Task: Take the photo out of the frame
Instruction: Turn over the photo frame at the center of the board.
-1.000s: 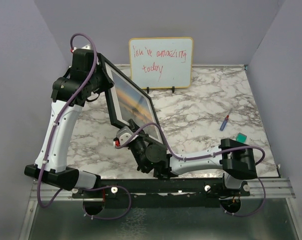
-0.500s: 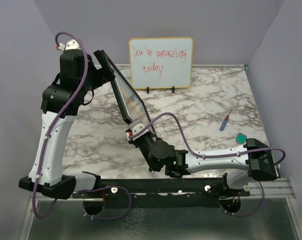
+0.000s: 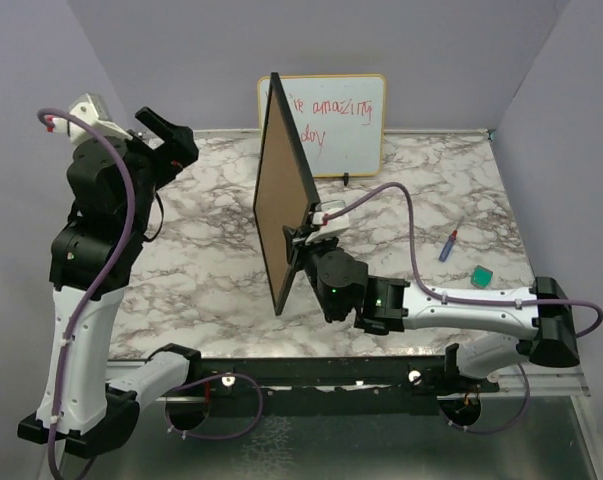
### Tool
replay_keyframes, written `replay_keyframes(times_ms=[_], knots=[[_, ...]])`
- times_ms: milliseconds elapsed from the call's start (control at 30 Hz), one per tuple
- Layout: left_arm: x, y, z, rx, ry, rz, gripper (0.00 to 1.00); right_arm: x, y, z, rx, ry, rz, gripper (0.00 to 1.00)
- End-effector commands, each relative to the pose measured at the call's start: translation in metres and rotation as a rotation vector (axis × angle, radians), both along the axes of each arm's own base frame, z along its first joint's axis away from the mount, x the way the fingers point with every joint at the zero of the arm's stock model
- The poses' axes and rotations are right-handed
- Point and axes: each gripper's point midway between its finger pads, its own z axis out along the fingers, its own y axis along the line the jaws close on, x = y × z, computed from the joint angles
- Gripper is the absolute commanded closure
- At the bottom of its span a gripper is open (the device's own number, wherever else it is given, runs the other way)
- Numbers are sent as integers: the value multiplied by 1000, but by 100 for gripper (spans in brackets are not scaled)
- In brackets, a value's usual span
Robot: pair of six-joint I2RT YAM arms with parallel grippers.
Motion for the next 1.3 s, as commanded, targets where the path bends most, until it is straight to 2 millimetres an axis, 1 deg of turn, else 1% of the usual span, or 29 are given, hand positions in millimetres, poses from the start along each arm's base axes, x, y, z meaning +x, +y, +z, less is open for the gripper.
replay_keyframes(times_ms=[0, 100, 167, 200, 233, 300, 467, 533, 667, 733, 833, 900, 967, 1033, 1167, 1267], knots=[[17, -19, -56, 6, 136, -74, 1, -9, -13, 2, 237, 154, 17, 99], [17, -27, -98, -8, 214, -105, 1, -10, -32, -9, 314, 218, -22, 99], [16, -33, -125, -13, 263, -131, 1, -9, -46, -23, 358, 258, -64, 99], [15, -36, -145, -13, 303, -145, 1, -9, -52, -30, 368, 267, -84, 99], [14, -38, -159, -18, 328, -155, 1, -9, -58, -39, 390, 283, -114, 99], [11, -41, -183, -35, 365, -166, 1, -11, -75, -63, 420, 349, -183, 99], [2, -45, -236, -87, 445, -163, 1, -18, -100, -104, 496, 417, -237, 99], [-3, -48, -256, -116, 471, -168, 1, -20, -113, -125, 536, 456, -297, 99], [-12, -46, -289, -151, 507, -145, 1, -23, -132, -155, 562, 507, -386, 99], [-16, -43, -305, -165, 535, -116, 1, -28, -148, -176, 591, 560, -462, 99], [-24, -43, -328, -202, 573, -101, 1, -37, -161, -202, 603, 631, -525, 99], [-29, -43, -342, -215, 589, -93, 1, -41, -166, -217, 622, 662, -535, 99], [-33, -42, -355, -230, 603, -84, 1, -44, -166, -227, 644, 690, -530, 99], [-36, -42, -364, -242, 614, -80, 1, -48, -168, -237, 661, 717, -534, 99], [-43, -40, -380, -258, 634, -61, 1, -56, -180, -266, 690, 779, -606, 99], [-47, -40, -389, -288, 651, -41, 1, -59, -187, -283, 723, 808, -654, 99]])
